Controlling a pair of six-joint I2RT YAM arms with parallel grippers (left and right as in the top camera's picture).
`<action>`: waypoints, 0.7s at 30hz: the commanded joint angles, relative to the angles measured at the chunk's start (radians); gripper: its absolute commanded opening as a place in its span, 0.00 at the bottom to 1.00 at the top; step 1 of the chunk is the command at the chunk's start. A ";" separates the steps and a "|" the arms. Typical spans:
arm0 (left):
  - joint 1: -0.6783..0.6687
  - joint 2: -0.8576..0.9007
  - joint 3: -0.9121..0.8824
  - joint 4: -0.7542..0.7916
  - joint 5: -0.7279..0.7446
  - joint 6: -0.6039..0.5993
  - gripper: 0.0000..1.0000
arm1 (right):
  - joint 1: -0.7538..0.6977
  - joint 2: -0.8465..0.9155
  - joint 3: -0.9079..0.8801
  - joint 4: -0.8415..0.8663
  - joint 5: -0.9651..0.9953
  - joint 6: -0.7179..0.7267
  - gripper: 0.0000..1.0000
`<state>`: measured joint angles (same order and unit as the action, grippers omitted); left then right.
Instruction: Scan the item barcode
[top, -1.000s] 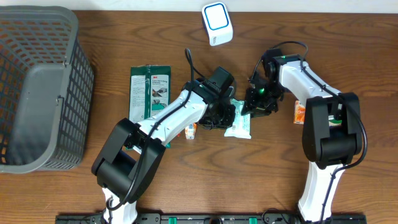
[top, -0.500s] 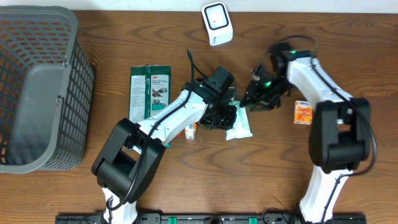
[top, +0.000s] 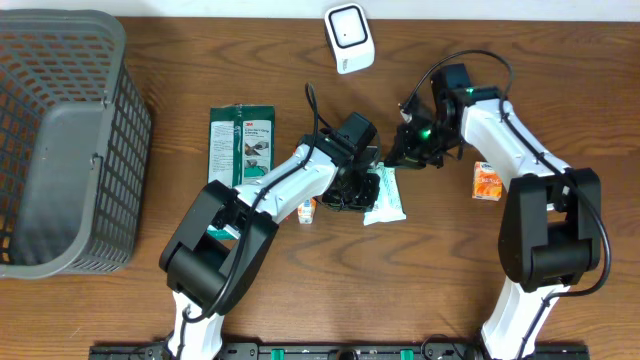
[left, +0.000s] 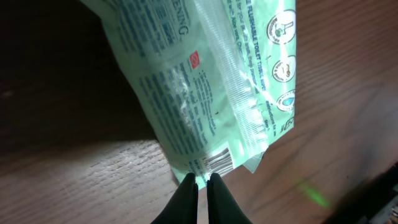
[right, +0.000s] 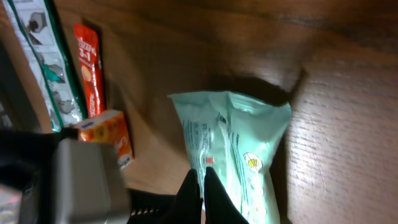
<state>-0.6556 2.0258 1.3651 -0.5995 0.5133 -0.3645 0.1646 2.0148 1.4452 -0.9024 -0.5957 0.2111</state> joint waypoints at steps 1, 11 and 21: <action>0.001 0.006 -0.008 0.000 -0.064 0.016 0.09 | 0.006 0.000 -0.059 0.060 0.002 0.048 0.01; 0.001 0.066 -0.010 0.041 -0.080 0.012 0.09 | 0.007 0.000 -0.269 0.287 0.153 0.104 0.01; 0.009 0.001 0.002 -0.023 -0.474 0.013 0.07 | 0.000 -0.001 -0.274 0.288 0.120 0.100 0.07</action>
<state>-0.6632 2.0624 1.3693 -0.5961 0.3103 -0.3641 0.1673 1.9793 1.1889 -0.5861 -0.5411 0.3065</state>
